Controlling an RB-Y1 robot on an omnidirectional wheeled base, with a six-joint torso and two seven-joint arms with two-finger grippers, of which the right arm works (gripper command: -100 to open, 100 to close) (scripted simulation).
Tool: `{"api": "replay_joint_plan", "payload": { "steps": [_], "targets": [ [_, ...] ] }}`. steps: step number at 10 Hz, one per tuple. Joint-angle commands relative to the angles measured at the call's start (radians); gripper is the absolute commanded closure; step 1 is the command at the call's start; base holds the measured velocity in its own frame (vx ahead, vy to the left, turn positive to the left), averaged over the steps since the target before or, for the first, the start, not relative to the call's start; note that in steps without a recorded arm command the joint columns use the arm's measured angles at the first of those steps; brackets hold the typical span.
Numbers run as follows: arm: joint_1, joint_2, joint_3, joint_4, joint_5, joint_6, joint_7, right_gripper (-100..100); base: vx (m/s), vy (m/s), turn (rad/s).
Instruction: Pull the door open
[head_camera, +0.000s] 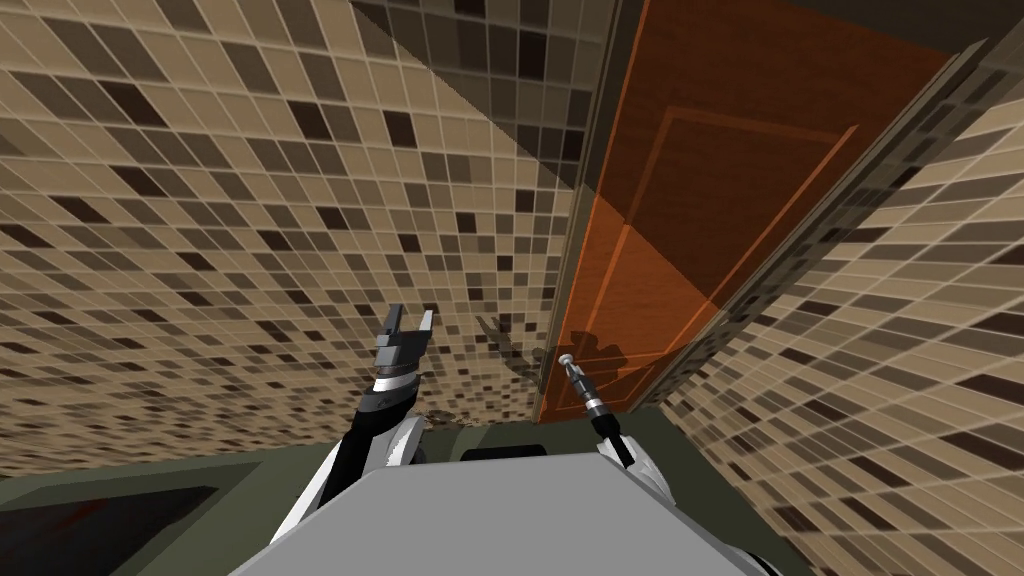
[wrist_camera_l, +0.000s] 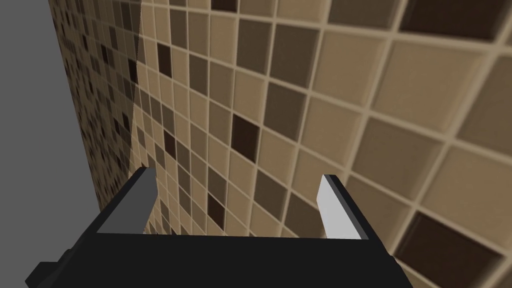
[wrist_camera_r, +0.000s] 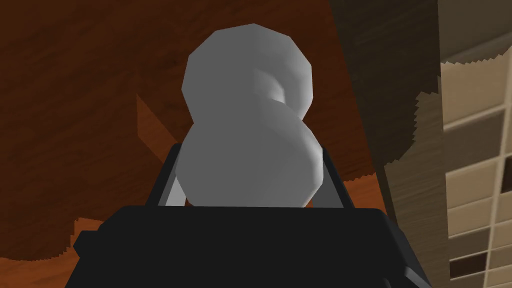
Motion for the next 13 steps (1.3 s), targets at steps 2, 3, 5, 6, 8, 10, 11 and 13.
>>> {"api": "replay_joint_plan", "payload": {
  "steps": [2, 3, 5, 6, 8, 10, 11, 13],
  "targets": [
    [-0.008, 0.010, 0.013, 0.022, -0.014, -0.004, -0.063, 100, -0.043, -0.020, 0.070],
    [-0.010, 0.010, 0.016, 0.024, -0.026, -0.002, -0.100, 100, -0.024, -0.020, 0.143],
    [-0.012, 0.009, 0.019, 0.027, -0.041, 0.000, -0.142, 100, -0.052, -0.028, 0.038],
    [-0.014, 0.009, 0.023, 0.029, -0.055, 0.002, -0.172, 100, -0.033, -0.016, 0.090],
    [-0.017, 0.008, 0.026, 0.032, -0.069, 0.004, -0.217, 100, -0.036, -0.018, 0.053],
    [-0.019, 0.007, 0.030, 0.035, -0.083, 0.006, -0.257, 100, -0.037, -0.021, 0.058],
    [-0.019, 0.007, 0.030, 0.035, -0.083, 0.006, -0.264, 100, -0.035, -0.019, 0.026],
    [-0.021, 0.007, 0.033, 0.037, -0.097, 0.008, -0.305, 100, -0.037, -0.020, 0.062]
  ]
}}
